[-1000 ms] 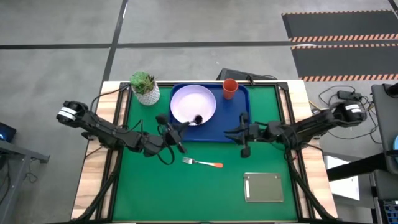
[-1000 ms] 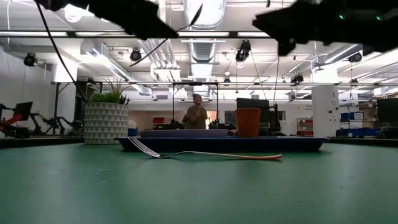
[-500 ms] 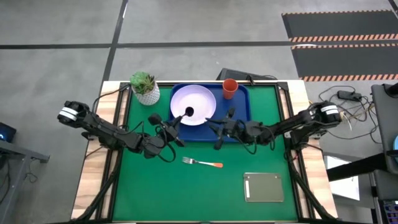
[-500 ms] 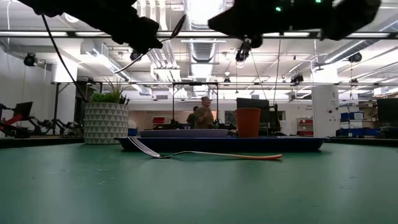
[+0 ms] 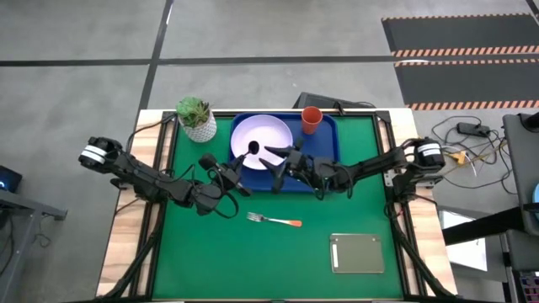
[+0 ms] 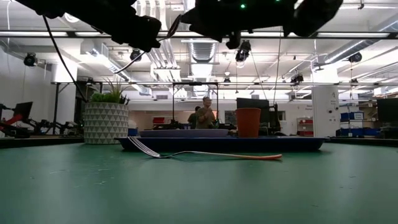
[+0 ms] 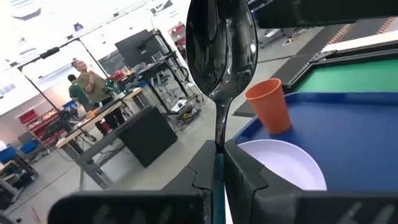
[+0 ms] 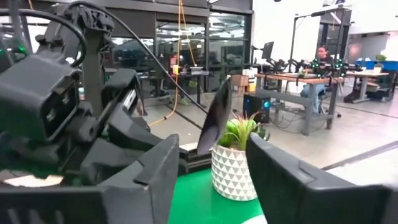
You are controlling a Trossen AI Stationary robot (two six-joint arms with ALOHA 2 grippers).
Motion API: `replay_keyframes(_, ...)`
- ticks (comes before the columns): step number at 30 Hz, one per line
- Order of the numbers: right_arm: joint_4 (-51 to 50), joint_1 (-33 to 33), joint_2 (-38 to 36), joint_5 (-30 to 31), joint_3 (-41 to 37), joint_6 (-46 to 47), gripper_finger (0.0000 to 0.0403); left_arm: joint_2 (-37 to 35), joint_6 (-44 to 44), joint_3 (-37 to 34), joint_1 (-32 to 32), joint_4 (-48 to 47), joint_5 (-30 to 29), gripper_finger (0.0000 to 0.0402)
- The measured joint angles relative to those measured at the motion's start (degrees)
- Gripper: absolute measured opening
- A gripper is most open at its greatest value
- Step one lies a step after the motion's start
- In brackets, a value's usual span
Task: Pick and place plate/cup/fork/spoon on tray
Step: Put the blue spoon on the right side of the blue serving tray
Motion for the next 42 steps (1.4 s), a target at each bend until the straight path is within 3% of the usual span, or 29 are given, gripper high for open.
replay_keyframes(10,-6.17,-0.65,6.19,0.67,10.84,-1.53,0.0212,0.01,-0.13,-0.08,0.13,2.09,0.45,0.0)
replay_keyframes(13,-8.79,-0.7,6.88,4.93,13.41,-0.9,0.0206,0.01,0.02,-0.1,0.02,2.16,2.38,0.0)
replay_keyframes(17,-11.32,-0.67,6.43,11.33,15.01,-0.56,0.0185,0.01,-0.88,-0.12,0.02,2.18,2.6,0.0)
replay_keyframes(21,-11.96,-0.66,6.29,10.59,15.26,-1.59,0.0149,0.01,-1.26,-0.12,0.04,2.08,2.67,0.0)
replay_keyframes(28,-12.76,-0.63,6.24,9.8,15.11,-2.06,0.0024,0.01,-1.33,-0.18,0.06,2.42,2.49,0.0013)
replay_keyframes(34,-16.56,-0.66,5.43,9.97,14.95,-3.34,0.0013,-0.02,-1.77,-0.19,0.02,2.6,4.0,0.0033)
replay_keyframes(38,-21.57,-0.66,3.71,10.01,14.98,-4.13,0.0012,-0.29,-2.86,-0.25,0.02,2.56,10.54,0.0051)
replay_keyframes(42,-34.14,-0.66,-0.81,9.89,14.95,-5.01,0.0011,-1.54,-2.98,-0.8,-0.15,2.4,16.51,0.0075)
